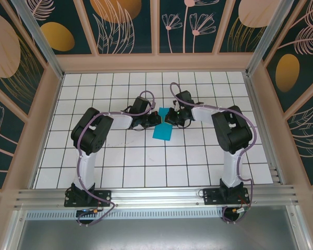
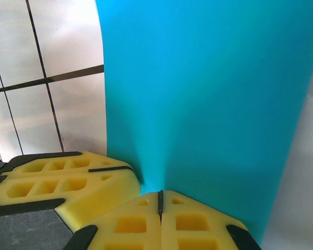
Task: Fold a paper plane with a square sheet of paper (pick it up from the middle)
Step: First fold in half a square sheet of paper at the center of the table.
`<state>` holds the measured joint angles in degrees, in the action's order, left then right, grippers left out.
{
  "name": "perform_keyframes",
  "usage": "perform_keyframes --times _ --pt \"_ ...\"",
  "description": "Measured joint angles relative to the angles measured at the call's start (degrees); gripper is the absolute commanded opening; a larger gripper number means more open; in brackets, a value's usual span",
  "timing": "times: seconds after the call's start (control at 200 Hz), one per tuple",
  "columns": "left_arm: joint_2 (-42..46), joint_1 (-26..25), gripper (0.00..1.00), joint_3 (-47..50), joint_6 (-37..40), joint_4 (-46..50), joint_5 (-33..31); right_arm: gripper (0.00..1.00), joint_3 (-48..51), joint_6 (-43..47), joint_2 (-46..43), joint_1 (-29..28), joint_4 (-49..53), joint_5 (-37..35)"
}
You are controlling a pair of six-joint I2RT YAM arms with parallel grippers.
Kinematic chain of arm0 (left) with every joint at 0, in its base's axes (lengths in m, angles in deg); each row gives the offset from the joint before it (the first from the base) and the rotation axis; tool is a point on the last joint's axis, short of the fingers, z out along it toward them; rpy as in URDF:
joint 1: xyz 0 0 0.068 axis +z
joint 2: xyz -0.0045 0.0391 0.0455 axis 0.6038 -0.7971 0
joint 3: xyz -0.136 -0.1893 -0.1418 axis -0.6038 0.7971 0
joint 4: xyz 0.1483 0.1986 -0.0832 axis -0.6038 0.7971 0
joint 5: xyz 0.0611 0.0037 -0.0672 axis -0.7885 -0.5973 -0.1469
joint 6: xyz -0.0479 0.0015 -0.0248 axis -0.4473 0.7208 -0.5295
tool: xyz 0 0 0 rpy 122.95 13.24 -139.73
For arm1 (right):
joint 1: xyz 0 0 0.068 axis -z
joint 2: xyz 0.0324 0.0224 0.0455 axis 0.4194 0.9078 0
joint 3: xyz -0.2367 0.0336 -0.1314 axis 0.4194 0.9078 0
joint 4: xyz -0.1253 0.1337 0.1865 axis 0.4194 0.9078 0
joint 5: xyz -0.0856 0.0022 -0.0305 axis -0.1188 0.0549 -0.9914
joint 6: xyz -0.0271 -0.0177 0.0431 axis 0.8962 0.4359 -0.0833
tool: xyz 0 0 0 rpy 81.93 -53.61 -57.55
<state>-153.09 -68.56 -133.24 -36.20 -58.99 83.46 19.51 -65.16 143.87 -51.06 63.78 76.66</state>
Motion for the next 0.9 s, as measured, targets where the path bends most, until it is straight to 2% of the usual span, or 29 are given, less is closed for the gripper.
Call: perform_keyframes --times 0.47,0.756,0.901 --pt "0.2 -0.2 0.02 0.2 -1.3 0.1 -1.2 0.01 0.9 3.1 0.5 0.9 0.6 -0.3" --pt "0.3 -0.3 0.01 0.4 -1.3 -0.2 -1.3 0.02 10.2 6.1 -5.9 5.6 -1.8 0.4" --pt "0.3 -0.3 0.01 0.5 -1.3 -0.3 -1.3 0.02 11.7 6.4 -8.7 7.3 -1.5 0.3"
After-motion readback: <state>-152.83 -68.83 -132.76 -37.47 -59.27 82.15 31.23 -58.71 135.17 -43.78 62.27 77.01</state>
